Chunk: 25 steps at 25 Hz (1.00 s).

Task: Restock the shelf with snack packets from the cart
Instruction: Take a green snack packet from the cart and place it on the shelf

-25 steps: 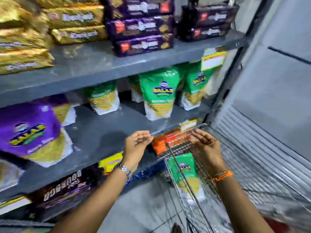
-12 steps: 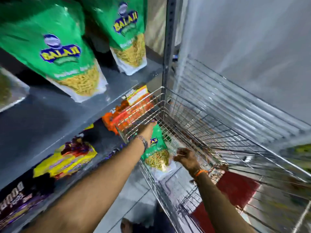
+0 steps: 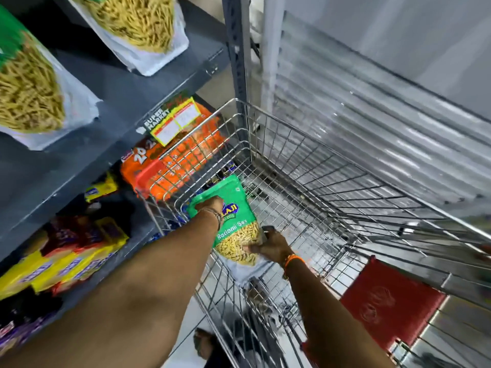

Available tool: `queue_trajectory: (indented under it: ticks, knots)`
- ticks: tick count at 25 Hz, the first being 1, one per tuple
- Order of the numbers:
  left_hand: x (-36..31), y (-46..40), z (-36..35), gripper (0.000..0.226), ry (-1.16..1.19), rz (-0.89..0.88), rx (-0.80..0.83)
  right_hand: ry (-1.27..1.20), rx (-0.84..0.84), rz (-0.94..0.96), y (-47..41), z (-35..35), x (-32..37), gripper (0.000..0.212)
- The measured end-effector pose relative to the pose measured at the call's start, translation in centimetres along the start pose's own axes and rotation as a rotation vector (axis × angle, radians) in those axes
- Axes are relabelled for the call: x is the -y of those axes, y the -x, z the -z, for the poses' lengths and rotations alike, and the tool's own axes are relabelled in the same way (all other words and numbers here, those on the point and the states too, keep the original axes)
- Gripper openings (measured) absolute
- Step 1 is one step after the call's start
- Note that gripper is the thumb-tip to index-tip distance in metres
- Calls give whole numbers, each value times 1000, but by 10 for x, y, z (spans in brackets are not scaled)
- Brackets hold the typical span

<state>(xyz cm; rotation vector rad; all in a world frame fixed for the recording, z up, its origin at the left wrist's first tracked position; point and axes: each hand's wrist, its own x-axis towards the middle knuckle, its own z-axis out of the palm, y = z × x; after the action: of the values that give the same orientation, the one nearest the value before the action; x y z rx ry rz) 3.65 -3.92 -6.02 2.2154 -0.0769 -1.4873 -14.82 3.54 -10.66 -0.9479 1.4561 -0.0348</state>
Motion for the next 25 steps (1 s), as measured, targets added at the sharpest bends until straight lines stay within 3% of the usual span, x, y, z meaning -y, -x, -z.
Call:
queue_trajectory:
  ticks: [3, 7, 10, 12, 18, 20, 25]
  knots:
    - [10, -13, -3, 32, 135, -38, -119, 1, 11, 46, -6, -5, -4, 50]
    - [12, -17, -8, 39, 191, 12, -152, 98, 48, 103, -14, -9, -8, 61]
    - [9, -18, -10, 33, 133, -19, -165, 75, 53, 97, -19, -14, -8, 56]
    - [8, -19, -10, 45, 101, -20, -154, 67, 29, 77, -19, -13, -8, 48]
    - [-12, 13, -3, 54, -484, -83, 29, -242, 53, 137, 4, 11, -21, 52]
    - [-16, 25, 2, 62, -574, -88, 56, -309, 67, 187, 20, 21, -25, 50]
    - [-11, 78, 8, 64, -105, -69, 203, -404, 96, 295, 66, 48, -7, 48]
